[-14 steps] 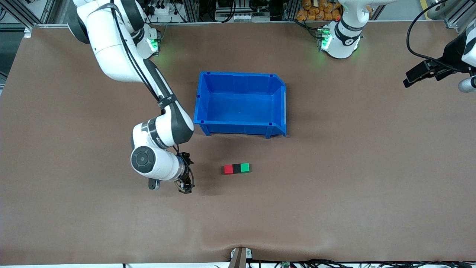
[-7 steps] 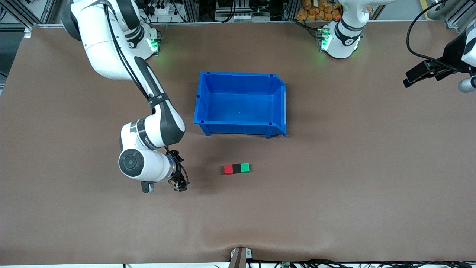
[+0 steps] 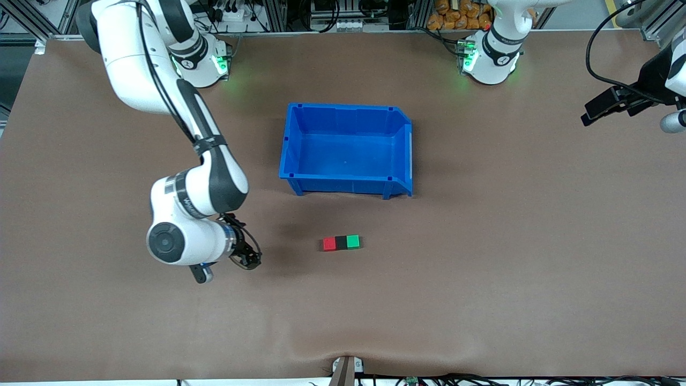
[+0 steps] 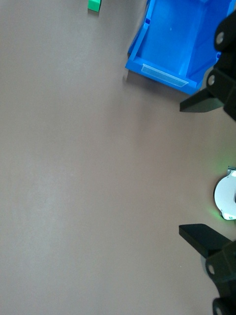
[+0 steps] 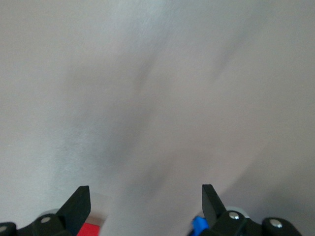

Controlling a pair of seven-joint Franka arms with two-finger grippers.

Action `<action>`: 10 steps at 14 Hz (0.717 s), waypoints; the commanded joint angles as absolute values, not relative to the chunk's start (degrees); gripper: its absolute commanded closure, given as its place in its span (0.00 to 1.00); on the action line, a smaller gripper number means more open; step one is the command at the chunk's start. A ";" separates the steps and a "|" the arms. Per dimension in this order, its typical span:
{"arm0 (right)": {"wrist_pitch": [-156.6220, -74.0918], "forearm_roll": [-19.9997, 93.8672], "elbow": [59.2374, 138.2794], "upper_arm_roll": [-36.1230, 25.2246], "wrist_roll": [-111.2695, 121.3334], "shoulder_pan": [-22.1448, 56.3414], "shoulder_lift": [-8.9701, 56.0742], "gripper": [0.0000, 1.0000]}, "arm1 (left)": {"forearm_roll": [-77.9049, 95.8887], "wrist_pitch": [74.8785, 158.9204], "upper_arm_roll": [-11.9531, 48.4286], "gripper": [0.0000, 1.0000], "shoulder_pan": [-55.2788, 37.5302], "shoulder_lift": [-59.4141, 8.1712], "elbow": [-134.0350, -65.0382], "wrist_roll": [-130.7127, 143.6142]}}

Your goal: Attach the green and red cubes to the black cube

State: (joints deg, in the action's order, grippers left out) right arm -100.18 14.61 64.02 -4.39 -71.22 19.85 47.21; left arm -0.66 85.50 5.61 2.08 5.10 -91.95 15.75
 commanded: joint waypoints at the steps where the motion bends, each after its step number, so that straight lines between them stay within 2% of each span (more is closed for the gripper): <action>1: -97.91 14.24 63.46 -3.43 -69.52 18.46 45.53 0.00 | 0.09 84.99 5.80 0.00 2.64 5.80 -92.20 14.77; 6: -97.74 14.76 63.54 -2.99 -59.52 15.30 42.64 0.00 | 0.09 84.99 5.80 0.00 2.64 5.80 -92.11 14.77; 10: -93.79 13.98 63.54 -3.60 -55.12 13.80 41.66 0.00 | 0.09 84.99 5.80 0.00 2.64 5.80 -92.11 14.68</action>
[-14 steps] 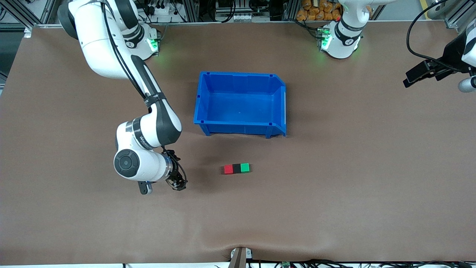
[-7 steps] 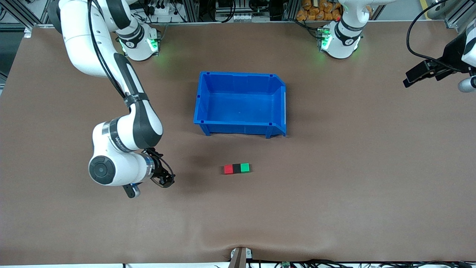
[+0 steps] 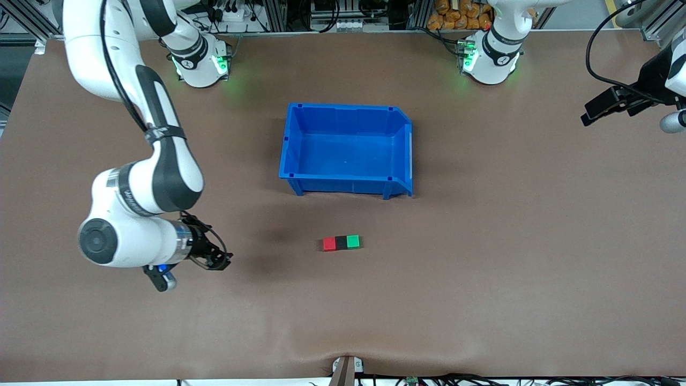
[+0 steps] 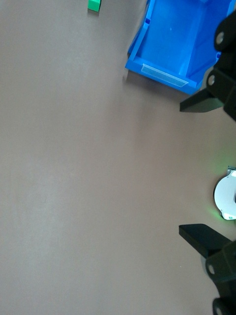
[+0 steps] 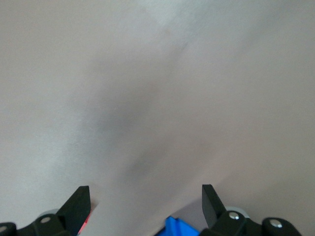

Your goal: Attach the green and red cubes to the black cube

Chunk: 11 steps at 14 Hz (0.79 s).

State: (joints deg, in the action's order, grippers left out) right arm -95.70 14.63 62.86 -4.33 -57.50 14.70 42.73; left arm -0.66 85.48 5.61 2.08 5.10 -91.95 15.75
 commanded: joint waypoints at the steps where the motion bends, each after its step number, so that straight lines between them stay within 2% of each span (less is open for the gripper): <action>1: -92.82 13.89 63.54 -3.78 -54.24 13.71 41.66 0.00 | 0.09 84.99 5.80 0.00 2.64 5.80 -92.11 14.76; 11: -91.76 10.20 64.34 -3.78 -38.17 9.15 35.96 0.00 | 0.09 84.55 5.80 0.00 2.72 6.24 -92.11 14.50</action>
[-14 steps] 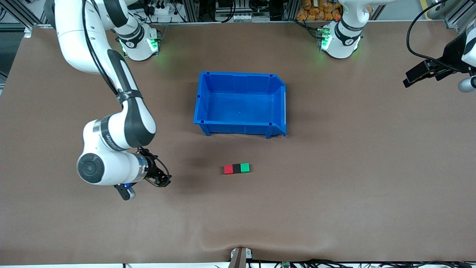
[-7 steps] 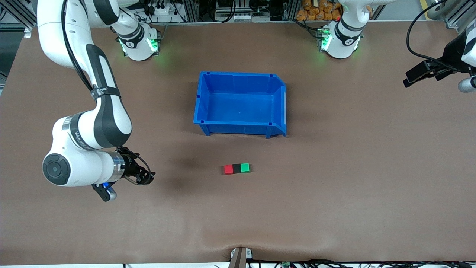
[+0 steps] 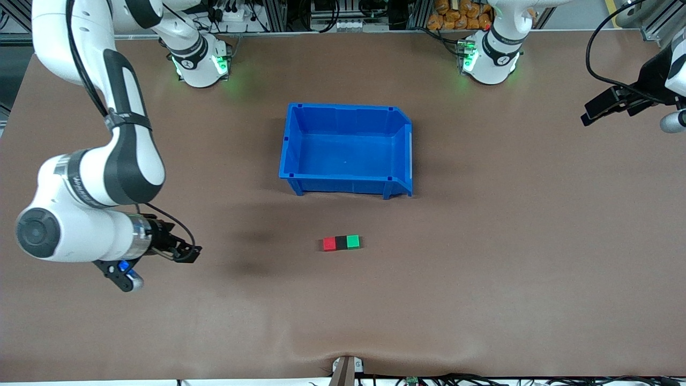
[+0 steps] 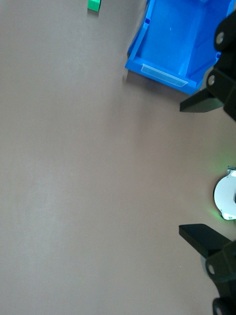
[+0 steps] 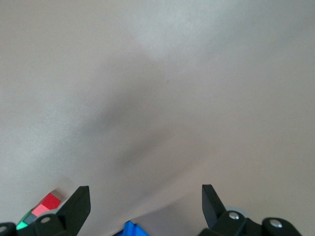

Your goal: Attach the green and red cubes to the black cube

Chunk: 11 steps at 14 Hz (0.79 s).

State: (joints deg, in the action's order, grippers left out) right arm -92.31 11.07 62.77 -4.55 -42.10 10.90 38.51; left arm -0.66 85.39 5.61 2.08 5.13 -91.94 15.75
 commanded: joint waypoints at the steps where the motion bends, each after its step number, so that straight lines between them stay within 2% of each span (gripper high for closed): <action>1: -90.97 10.20 64.51 -3.78 -35.88 8.53 35.51 0.00 | 0.09 84.55 5.71 0.00 2.72 6.24 -92.11 14.41; 11: -85.35 8.88 64.51 -3.96 -25.93 4.66 32.17 0.00 | 0.00 84.64 5.71 0.00 2.81 6.15 -92.11 14.41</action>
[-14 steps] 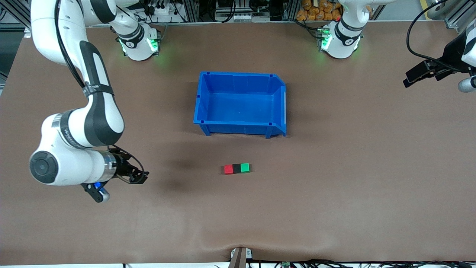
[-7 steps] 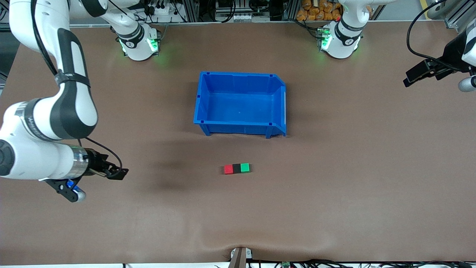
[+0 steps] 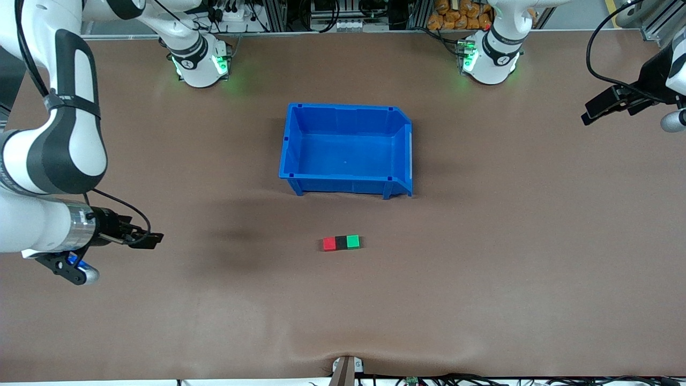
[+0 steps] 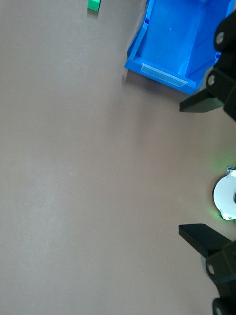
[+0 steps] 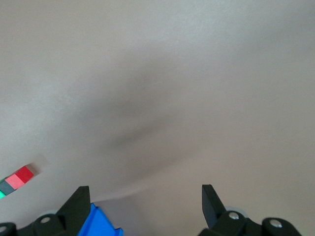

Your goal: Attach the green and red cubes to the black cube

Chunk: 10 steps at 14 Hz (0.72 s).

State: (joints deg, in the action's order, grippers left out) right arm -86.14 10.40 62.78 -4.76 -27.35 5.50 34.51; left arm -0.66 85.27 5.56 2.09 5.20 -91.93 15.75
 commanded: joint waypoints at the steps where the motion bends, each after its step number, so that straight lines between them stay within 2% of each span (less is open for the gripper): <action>1: -84.82 8.44 64.60 -3.96 -24.45 4.57 31.91 0.00 | 0.00 84.64 5.71 0.00 2.99 6.15 -92.20 14.41; 10: -80.95 6.43 64.60 -3.96 -15.04 0.97 27.69 0.00 | 0.00 84.38 5.80 0.00 3.08 6.24 -92.28 14.50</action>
State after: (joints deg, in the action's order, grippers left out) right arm -81.51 8.55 62.79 -4.85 -17.07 1.67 30.48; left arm -0.66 85.13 5.55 2.40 5.20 -91.93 15.75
